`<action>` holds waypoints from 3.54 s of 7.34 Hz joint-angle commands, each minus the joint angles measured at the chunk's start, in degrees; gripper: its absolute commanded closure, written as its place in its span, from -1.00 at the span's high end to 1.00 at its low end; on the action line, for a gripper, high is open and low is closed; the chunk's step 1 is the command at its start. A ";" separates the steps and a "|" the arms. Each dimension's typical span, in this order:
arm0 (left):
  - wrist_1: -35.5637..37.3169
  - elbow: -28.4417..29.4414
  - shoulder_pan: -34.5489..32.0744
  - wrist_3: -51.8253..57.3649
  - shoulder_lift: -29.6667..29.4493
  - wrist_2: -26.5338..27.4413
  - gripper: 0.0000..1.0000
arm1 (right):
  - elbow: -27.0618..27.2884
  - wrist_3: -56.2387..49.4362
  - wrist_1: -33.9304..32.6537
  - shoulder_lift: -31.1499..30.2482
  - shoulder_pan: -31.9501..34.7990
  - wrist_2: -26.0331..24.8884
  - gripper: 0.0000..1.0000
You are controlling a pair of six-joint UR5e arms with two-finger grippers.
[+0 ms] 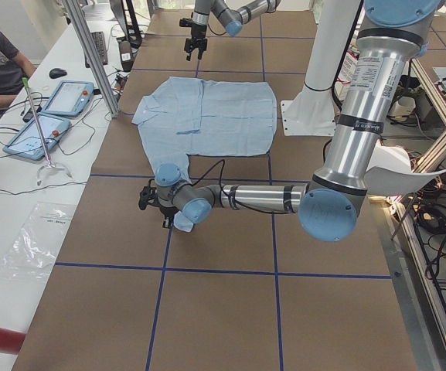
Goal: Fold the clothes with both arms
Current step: 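Grasp the other sleeve cuff with the left gripper and carry it across, then release the sleeve with the left gripper while the right gripper moves toward the hem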
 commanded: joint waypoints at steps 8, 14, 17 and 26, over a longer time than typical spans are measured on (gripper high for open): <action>9.39 5.32 21.89 -53.82 -43.57 3.40 -1.00 | -0.78 -25.50 0.35 -13.14 9.95 7.20 0.96; -2.29 19.22 26.13 -57.89 -51.61 13.09 -0.81 | -0.70 -25.33 0.35 -13.76 9.86 7.02 0.97; -2.31 19.25 27.01 -60.44 -52.94 13.89 0.44 | -0.08 -24.45 0.44 -13.84 9.78 6.94 0.98; 6.04 -28.32 26.48 -42.75 -16.68 13.19 1.00 | 24.70 16.33 2.73 -31.16 -33.31 -30.79 0.98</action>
